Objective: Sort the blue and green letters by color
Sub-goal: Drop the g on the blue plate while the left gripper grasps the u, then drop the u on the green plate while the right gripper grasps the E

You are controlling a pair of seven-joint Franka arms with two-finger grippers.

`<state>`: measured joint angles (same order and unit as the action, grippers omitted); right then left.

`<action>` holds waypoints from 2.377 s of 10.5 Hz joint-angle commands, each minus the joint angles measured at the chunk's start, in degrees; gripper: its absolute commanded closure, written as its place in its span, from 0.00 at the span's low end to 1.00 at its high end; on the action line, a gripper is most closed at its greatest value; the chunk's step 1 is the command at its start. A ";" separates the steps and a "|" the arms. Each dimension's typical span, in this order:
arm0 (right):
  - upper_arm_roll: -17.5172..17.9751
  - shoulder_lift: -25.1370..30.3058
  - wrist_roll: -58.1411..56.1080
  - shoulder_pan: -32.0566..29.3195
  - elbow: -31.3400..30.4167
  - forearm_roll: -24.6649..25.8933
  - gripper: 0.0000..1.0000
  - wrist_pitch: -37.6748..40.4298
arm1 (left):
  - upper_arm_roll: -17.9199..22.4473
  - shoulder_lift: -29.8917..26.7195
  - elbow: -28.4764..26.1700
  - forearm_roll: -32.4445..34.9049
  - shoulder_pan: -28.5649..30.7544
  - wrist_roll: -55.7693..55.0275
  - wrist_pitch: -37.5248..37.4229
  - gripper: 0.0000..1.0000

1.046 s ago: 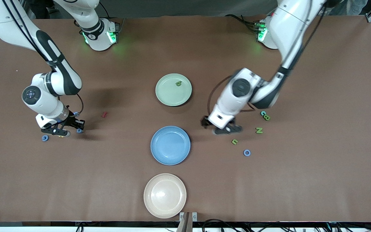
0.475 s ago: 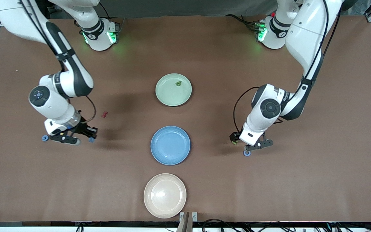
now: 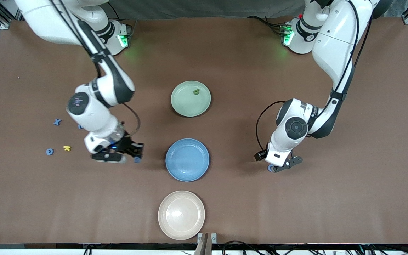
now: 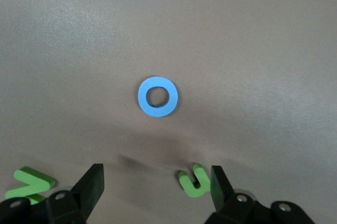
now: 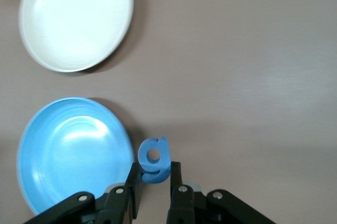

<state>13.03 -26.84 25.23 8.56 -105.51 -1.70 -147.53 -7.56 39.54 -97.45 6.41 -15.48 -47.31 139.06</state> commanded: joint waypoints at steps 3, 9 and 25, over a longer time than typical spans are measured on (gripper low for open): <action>-2.47 -13.22 4.99 11.28 16.27 -0.76 0.98 -0.13 | 0.62 3.78 5.59 0.36 -2.00 -5.68 -3.00 0.16; -5.21 -13.07 12.48 13.25 16.30 -0.85 0.00 2.84 | 2.55 5.54 7.80 0.18 -4.82 -6.66 -5.47 0.28; -11.45 11.26 16.26 -18.56 -23.39 0.12 0.00 1.73 | 2.47 0.20 6.93 0.09 -12.44 -8.40 -10.81 1.00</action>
<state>0.85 -23.17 39.77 -7.17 -117.95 -1.79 -142.26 -5.19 43.90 -89.69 6.41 -22.45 -52.87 132.63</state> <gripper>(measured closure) 0.000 0.744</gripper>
